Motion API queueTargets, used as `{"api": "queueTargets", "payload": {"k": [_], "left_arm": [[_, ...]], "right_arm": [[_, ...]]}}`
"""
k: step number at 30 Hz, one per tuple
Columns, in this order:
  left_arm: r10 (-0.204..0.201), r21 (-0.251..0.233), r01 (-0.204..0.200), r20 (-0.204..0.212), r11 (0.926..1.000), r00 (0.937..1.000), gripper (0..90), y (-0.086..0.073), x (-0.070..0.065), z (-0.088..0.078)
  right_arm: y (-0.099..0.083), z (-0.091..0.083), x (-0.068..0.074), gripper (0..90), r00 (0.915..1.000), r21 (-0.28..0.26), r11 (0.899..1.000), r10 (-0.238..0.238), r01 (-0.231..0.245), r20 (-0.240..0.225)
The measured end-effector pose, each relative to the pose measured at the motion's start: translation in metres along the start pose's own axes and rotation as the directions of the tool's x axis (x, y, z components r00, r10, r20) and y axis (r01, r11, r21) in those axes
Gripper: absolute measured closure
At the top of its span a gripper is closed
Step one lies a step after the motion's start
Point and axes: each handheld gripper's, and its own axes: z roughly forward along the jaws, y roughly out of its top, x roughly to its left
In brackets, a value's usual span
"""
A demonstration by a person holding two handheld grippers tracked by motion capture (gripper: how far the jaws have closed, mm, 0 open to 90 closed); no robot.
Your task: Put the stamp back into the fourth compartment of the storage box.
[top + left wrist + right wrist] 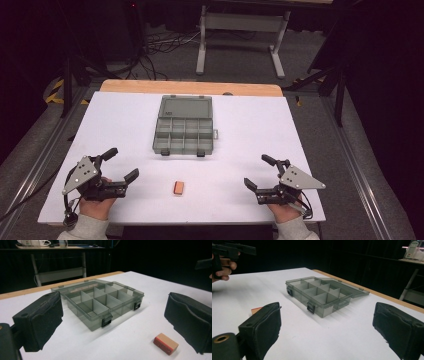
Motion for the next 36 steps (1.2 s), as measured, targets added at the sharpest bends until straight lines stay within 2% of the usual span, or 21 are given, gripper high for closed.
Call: {"api": "queueTargets", "payload": {"k": [4,7,9,14,17,21,26,28,34,36], "left_arm": [[0.019,-0.019,-0.018,0.001,0.9997,0.9998,1.8,-0.002,0.0,0.002],[0.01,-0.003,-0.01,0.013,0.9999,0.9999,1.3,-0.001,0.0,0.004],[0.032,0.028,-0.032,0.001,0.9991,0.9995,0.9,0.0,-0.001,0.005],[0.028,0.04,-0.028,0.0,0.9988,0.9996,0.1,-0.002,0.0,0.004],[0.038,0.042,-0.037,-0.015,0.9984,0.9992,0.3,-0.002,0.001,0.002],[0.018,0.046,-0.017,-0.019,0.9988,0.9997,0.4,-0.001,0.001,0.001],[0.035,0.039,-0.033,-0.035,0.9987,0.9988,0.4,-0.001,0.001,-0.001],[0.029,0.039,-0.028,-0.032,0.9988,0.9991,0.5,-0.001,0.0,-0.002],[0.041,0.04,-0.04,-0.02,0.9984,0.999,0.8,-0.002,-0.001,0.0],[0.04,0.044,-0.039,-0.018,0.9983,0.999,0.9,-0.002,-0.001,0.0]], "right_arm": [[0.0,0.0,0.0,8.9,1.0,-0.001,1.0,-0.001,0.001,-0.001],[0.001,-0.001,0.0,8.9,1.0,-0.003,1.0,-0.001,0.001,0.002],[0.001,-0.001,0.0,8.9,1.0,-0.004,1.0,-0.002,0.002,0.0],[0.002,0.0,0.0,8.7,1.0,0.002,1.0,-0.003,0.003,-0.002],[0.005,0.005,0.002,8.7,0.9998,0.012,1.0,-0.001,0.001,-0.021],[0.009,0.011,0.003,8.9,0.999,0.018,1.0,0.0,0.001,-0.044],[0.02,0.02,0.005,9.7,0.9969,0.037,0.999,-0.023,0.026,-0.075],[0.025,0.025,0.006,9.9,0.9956,0.048,0.998,-0.031,0.035,-0.089],[0.037,0.044,0.011,9.6,0.9882,0.082,0.995,-0.039,0.052,-0.148],[0.042,0.056,0.015,8.5,0.9847,0.12,0.991,-0.045,0.065,-0.169]]}}
